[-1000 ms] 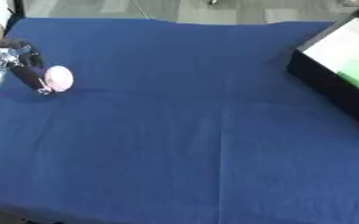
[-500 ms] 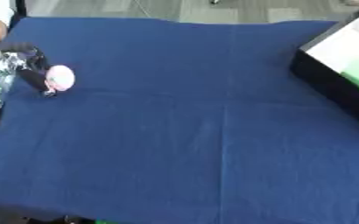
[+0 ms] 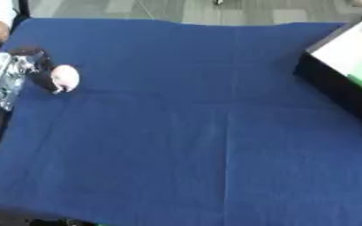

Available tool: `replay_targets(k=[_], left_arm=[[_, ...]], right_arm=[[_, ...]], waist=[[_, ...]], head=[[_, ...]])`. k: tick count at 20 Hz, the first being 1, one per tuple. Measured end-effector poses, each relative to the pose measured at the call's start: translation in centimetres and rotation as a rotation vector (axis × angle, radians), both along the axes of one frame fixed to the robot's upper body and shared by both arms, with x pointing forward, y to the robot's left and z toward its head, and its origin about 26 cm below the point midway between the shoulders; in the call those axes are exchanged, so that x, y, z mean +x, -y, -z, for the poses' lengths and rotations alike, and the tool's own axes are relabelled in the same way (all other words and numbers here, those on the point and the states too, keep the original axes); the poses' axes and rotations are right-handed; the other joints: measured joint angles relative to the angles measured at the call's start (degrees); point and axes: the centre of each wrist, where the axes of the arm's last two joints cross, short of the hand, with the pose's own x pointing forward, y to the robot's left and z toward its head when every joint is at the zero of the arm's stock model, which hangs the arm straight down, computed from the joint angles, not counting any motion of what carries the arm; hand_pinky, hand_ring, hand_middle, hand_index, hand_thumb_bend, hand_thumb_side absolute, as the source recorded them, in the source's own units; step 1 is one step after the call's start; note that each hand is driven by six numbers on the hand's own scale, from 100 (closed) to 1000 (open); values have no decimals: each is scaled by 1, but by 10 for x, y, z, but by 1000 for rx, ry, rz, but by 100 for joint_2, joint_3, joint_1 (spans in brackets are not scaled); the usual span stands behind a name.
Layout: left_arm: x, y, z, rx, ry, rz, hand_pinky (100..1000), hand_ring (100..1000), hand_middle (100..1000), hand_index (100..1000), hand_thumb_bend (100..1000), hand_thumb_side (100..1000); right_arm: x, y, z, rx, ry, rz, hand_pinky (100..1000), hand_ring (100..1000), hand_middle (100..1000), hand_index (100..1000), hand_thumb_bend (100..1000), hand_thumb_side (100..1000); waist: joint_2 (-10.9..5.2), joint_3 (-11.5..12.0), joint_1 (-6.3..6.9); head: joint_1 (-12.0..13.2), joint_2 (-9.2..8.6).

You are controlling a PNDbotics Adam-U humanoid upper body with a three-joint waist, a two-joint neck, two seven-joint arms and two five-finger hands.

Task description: Pick up the objects with one hand, pass them to the other hand, and then place them into the box on the other side of the table.

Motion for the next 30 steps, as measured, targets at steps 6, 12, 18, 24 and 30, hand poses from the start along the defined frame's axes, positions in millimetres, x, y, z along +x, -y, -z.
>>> replay_targets(k=[6, 12, 18, 24, 30], left_arm=[[0, 1, 3, -17, -6, 18, 691, 715, 607, 566, 341, 100], [0, 3, 0, -35, 39, 11, 677, 691, 579, 504, 333, 100], [-1, 6, -16, -27, 86, 55, 666, 670, 562, 488, 322, 100], [-7, 11, -44, -42, 167, 121, 647, 638, 540, 482, 252, 100], [-21, 31, -70, -102, 278, 262, 630, 613, 532, 488, 162, 100]], right_arm=[[0, 0, 2, -3, -3, 3, 896, 1000, 835, 864, 155, 265], [-2, 2, 4, -5, -2, 5, 896, 1000, 834, 864, 152, 270], [-3, 4, 7, -3, -10, 10, 896, 1000, 834, 864, 142, 275], [-4, 5, 8, 3, -14, 11, 895, 1000, 834, 864, 136, 272], [-3, 4, 3, 17, 5, 1, 895, 1000, 837, 865, 134, 252]], waist=[[0, 0, 0], [0, 22, 0], [0, 61, 0], [0, 84, 0], [-7, 104, -8]], head=[[-2, 0], [-68, 1], [-230, 3], [-316, 6], [-414, 8]])
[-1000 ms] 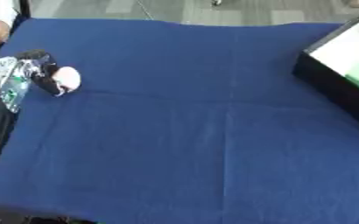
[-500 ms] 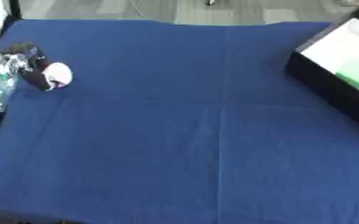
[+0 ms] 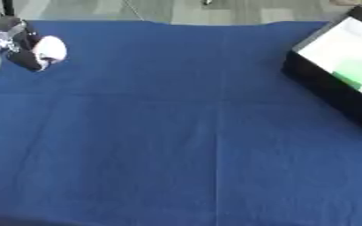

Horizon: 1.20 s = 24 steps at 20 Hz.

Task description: Pick up the objects with one hand, pass them to the other hand, and then place them into the box on the other side of the table.

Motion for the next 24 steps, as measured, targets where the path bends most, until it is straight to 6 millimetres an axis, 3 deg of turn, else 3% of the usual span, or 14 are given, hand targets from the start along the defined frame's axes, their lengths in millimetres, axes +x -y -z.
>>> replay_targets(k=[7, 12, 15, 16, 17, 24], left_arm=[[-17, 27, -7, -128, 90, 150, 599, 582, 519, 492, 100, 116], [-19, 48, 3, -227, 134, 219, 599, 575, 517, 493, 100, 147], [-20, 59, 12, -284, 165, 247, 592, 571, 516, 493, 100, 166], [-20, 62, 16, -302, 175, 253, 591, 570, 515, 493, 100, 135], [-21, 66, 21, -319, 183, 260, 590, 570, 515, 493, 100, 178], [-26, 104, 42, -405, 230, 353, 583, 563, 511, 493, 100, 215]], right_arm=[[2, -7, -9, -13, 40, -29, 901, 1000, 839, 865, 140, 229], [5, -18, -17, -21, 73, -76, 899, 1000, 843, 866, 140, 212], [9, -27, -28, -32, 102, -119, 900, 1000, 844, 867, 147, 200], [11, -30, -33, -39, 111, -136, 900, 1000, 845, 867, 175, 184], [13, -33, -37, -46, 121, -152, 900, 1000, 845, 867, 153, 193], [30, -65, -64, -124, 145, -296, 898, 1000, 853, 870, 170, 190]], waist=[[-2, 28, -72], [-2, 50, -114], [-2, 54, -122], [-2, 54, -126], [-3, 54, -130], [-22, 82, -170]], head=[[-51, 45], [-103, 48], [-127, 51], [-134, 53], [-151, 56], [-253, 92]])
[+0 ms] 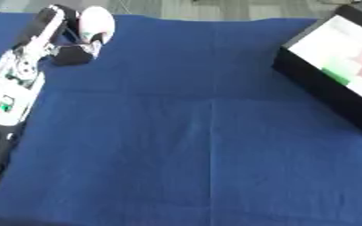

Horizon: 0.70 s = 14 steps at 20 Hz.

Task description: Pick up the objects with one hand, pass them to the other hand, and then place them into the box on the other side of the table.

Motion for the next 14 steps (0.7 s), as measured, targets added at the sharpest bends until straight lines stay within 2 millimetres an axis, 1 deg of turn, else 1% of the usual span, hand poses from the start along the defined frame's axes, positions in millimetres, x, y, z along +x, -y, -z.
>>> replay_targets(k=[4, 9, 14], left_arm=[[-5, 21, 8, -43, 23, 56, 579, 560, 510, 494, 100, 240], [-11, 42, 18, -92, 25, 115, 585, 553, 506, 498, 100, 284], [-15, 62, 28, -129, 21, 157, 582, 551, 505, 499, 100, 302]], right_arm=[[8, -16, -6, -62, -8, -59, 897, 1000, 856, 870, 188, 195], [19, -28, -3, -146, -36, -98, 897, 1000, 857, 870, 211, 205], [28, -41, -1, -230, -53, -138, 897, 1000, 858, 870, 235, 213]], waist=[[-5, 11, -29], [-5, 44, -33], [-5, 44, -39]], head=[[-48, 0], [-87, 0], [-128, 0]])
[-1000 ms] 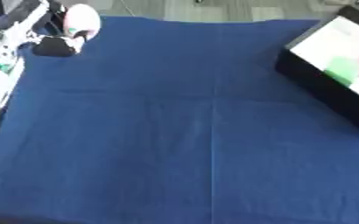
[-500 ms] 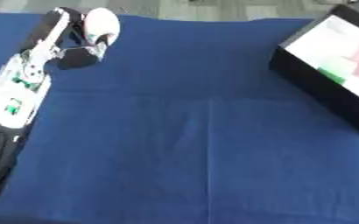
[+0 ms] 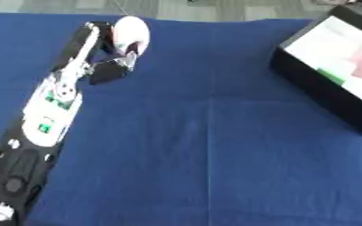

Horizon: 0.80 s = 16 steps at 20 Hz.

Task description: Pick up the objects with one hand, pass them to the other hand, and then place them into the box on the other side of the table.

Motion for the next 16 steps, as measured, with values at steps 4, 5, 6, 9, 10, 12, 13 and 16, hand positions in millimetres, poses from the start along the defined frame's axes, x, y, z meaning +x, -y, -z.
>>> replay_targets(k=[4, 5, 6, 9, 10, 12, 13, 16], left_arm=[[-3, 12, 5, -24, 9, 29, 579, 548, 504, 499, 100, 322], [-4, 15, 7, -30, 10, 35, 578, 548, 504, 499, 100, 329], [-5, 18, 8, -38, 12, 42, 578, 548, 504, 499, 100, 329], [-7, 26, 11, -55, 18, 62, 576, 547, 504, 499, 100, 331], [-8, 29, 12, -60, 21, 68, 576, 547, 504, 499, 100, 331], [-10, 34, 13, -66, 31, 80, 576, 547, 504, 498, 100, 329], [-10, 36, 14, -69, 37, 86, 576, 547, 504, 498, 100, 330], [-13, 44, 15, -73, 56, 109, 576, 548, 504, 498, 100, 333]], right_arm=[[7, -9, 3, -60, -12, -29, 896, 1000, 858, 871, 252, 224], [8, -11, 3, -74, -16, -36, 896, 1000, 858, 871, 260, 226], [10, -14, 4, -90, -19, -43, 896, 1000, 858, 871, 260, 226], [14, -21, 5, -130, -23, -68, 895, 1000, 857, 871, 268, 229], [16, -23, 5, -143, -24, -75, 895, 1000, 857, 871, 268, 231], [18, -27, 7, -166, -29, -88, 895, 1000, 857, 870, 270, 235], [19, -28, 8, -176, -33, -94, 895, 1000, 857, 870, 270, 238], [24, -34, 12, -207, -43, -112, 895, 1000, 857, 870, 270, 244]], waist=[[0, 3, -2], [0, 4, -2], [0, 7, -2], [0, 12, -14], [0, 16, -21], [0, 33, -28], [0, 34, -28], [0, 35, -40]], head=[[-34, 0], [-43, 0], [-52, 0], [-78, 1], [-84, 2], [-108, 3], [-121, 3], [-133, 4]])
